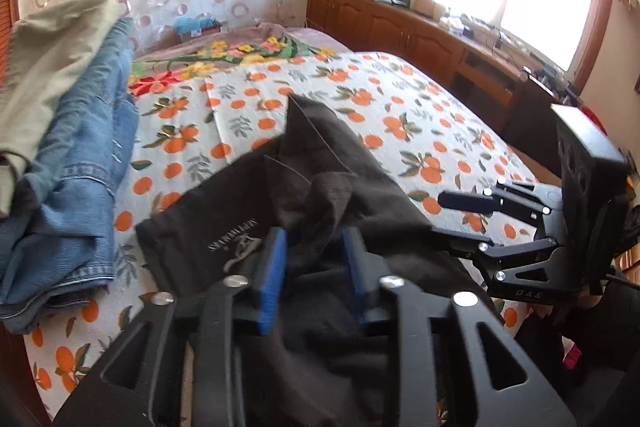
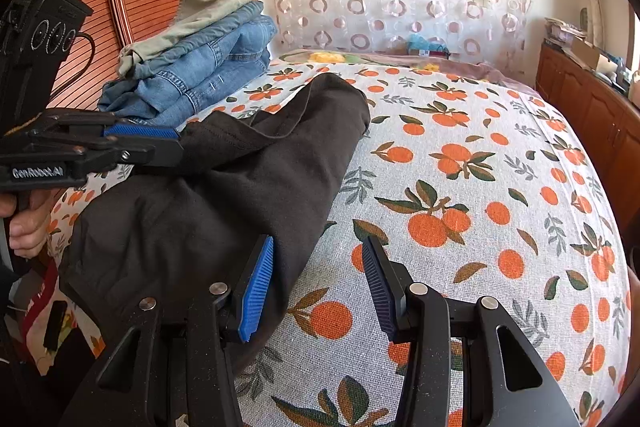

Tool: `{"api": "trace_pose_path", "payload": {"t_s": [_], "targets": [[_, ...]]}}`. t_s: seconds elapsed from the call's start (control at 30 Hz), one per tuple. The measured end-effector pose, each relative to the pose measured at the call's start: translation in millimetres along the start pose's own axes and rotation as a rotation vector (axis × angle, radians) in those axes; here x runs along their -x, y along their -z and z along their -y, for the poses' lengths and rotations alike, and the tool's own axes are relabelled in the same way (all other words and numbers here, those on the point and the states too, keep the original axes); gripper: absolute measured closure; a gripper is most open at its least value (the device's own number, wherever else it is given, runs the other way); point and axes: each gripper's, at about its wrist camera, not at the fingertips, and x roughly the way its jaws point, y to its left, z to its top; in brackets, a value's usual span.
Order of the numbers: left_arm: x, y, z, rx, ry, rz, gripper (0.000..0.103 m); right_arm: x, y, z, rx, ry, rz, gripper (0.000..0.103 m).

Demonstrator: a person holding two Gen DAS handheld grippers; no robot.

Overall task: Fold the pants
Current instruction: 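Press the folded pants flat with the left gripper and open it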

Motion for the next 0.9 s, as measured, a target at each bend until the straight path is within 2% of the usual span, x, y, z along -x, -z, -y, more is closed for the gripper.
{"api": "trace_pose_path", "payload": {"t_s": [0.07,0.23,0.47,0.67,0.9], "targets": [[6,-2,-7,0.019,-0.006,0.029,0.058,0,0,0,0.0,0.001,0.0,0.056],[-2,-13,-23,0.048,-0.029,0.052,0.058,0,0,0,-0.001,0.0,-0.001,0.056],[-37,-3,-17,0.033,-0.032,-0.042,0.058,0,1,0,0.0,-0.001,0.003,0.056],[-31,13,-1,0.001,-0.016,-0.054,0.058,0,3,0,0.001,0.0,0.008,0.056],[-34,17,8,-0.032,-0.036,-0.07,0.058,1,3,0,0.002,-0.001,0.007,0.056]]}}
